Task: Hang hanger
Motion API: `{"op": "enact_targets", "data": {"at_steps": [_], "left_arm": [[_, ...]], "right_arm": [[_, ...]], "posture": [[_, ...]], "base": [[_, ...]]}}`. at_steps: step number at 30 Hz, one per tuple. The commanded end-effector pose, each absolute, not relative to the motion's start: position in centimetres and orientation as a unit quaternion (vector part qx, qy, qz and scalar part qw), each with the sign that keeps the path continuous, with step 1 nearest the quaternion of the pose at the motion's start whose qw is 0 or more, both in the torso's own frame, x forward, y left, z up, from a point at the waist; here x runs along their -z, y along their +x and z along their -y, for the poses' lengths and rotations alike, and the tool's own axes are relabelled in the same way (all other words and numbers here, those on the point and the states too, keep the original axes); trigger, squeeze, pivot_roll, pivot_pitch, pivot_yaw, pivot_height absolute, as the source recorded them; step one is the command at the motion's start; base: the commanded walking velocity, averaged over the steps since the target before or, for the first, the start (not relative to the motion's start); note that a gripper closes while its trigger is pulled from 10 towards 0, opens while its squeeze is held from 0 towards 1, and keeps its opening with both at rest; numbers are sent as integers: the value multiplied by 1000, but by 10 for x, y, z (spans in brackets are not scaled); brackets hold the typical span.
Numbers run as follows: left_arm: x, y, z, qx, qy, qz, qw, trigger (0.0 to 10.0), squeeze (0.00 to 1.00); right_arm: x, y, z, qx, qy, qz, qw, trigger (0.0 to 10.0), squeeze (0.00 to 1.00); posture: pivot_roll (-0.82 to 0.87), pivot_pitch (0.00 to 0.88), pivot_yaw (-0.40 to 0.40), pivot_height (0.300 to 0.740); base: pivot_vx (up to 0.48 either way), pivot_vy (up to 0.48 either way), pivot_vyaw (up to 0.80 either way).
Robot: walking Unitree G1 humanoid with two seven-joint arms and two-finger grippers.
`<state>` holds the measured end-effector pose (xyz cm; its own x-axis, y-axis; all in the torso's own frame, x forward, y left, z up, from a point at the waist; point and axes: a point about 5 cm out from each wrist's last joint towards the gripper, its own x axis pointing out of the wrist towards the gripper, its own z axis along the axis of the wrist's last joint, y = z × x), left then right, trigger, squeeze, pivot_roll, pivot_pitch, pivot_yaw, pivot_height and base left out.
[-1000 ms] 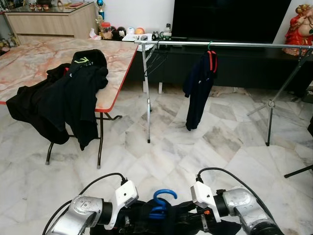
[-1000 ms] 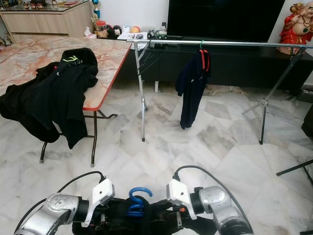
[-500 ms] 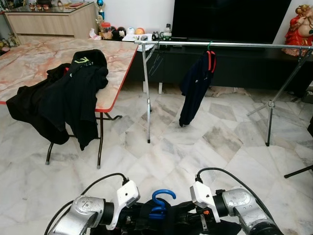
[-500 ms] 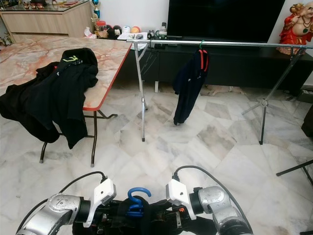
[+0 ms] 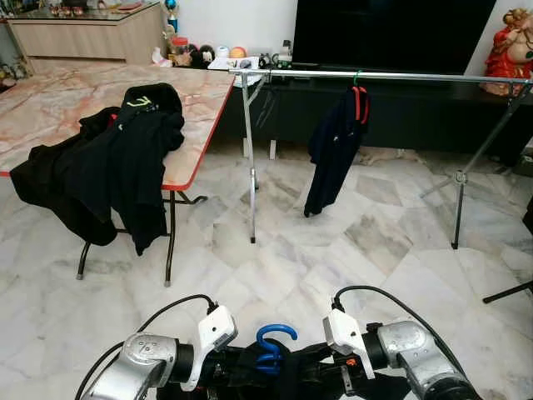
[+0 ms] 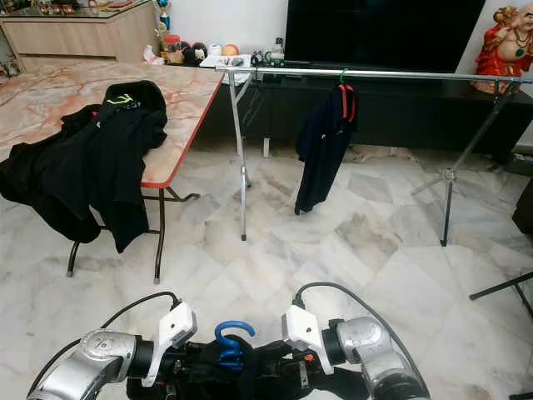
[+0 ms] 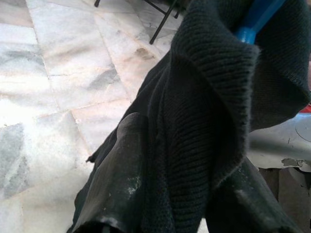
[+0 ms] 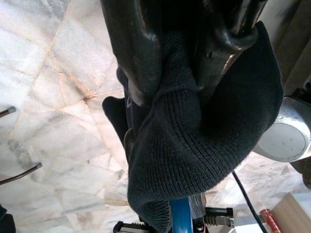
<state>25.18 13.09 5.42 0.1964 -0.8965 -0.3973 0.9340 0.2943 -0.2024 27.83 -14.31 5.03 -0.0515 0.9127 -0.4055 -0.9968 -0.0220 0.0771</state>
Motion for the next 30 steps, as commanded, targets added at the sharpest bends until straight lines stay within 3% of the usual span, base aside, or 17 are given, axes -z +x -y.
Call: {"op": "enact_targets", "data": {"at_steps": [1, 10, 11, 12, 13, 14, 30], "left_arm": [[-60, 253, -127, 603, 43, -212, 768, 0, 0], [-60, 253, -127, 603, 43, -211, 768, 0, 0], [-60, 253, -128, 603, 42, -212, 768, 0, 0], [-60, 253, -128, 603, 43, -212, 768, 0, 0], [-60, 253, -128, 603, 43, -212, 768, 0, 0], [-60, 253, -128, 603, 43, -212, 768, 0, 0], [-58, 255, -130, 591, 57, -214, 775, 0, 0]], "right_arm": [[-58, 283, 139, -709, -125, -150, 678, 10000, 0], [-57, 282, 139, -707, -123, -155, 679, 10000, 0], [-57, 282, 139, -708, -122, -157, 678, 10000, 47], [-56, 282, 140, -709, -120, -159, 677, 10000, 655], [-56, 282, 140, -709, -120, -159, 677, 10000, 655], [-57, 282, 140, -709, -119, -160, 677, 10000, 1000], [-55, 281, 142, -714, -121, -176, 666, 10000, 1000]], "posture": [[102, 31, -11, 740], [105, 32, -13, 740], [105, 32, -13, 740], [105, 32, -13, 740], [105, 32, -13, 740], [105, 32, -13, 740], [103, 31, -15, 740]], "base": [[0, 0, 0], [0, 0, 0], [0, 0, 0], [0, 0, 0], [0, 0, 0], [0, 0, 0], [0, 0, 0]]}}
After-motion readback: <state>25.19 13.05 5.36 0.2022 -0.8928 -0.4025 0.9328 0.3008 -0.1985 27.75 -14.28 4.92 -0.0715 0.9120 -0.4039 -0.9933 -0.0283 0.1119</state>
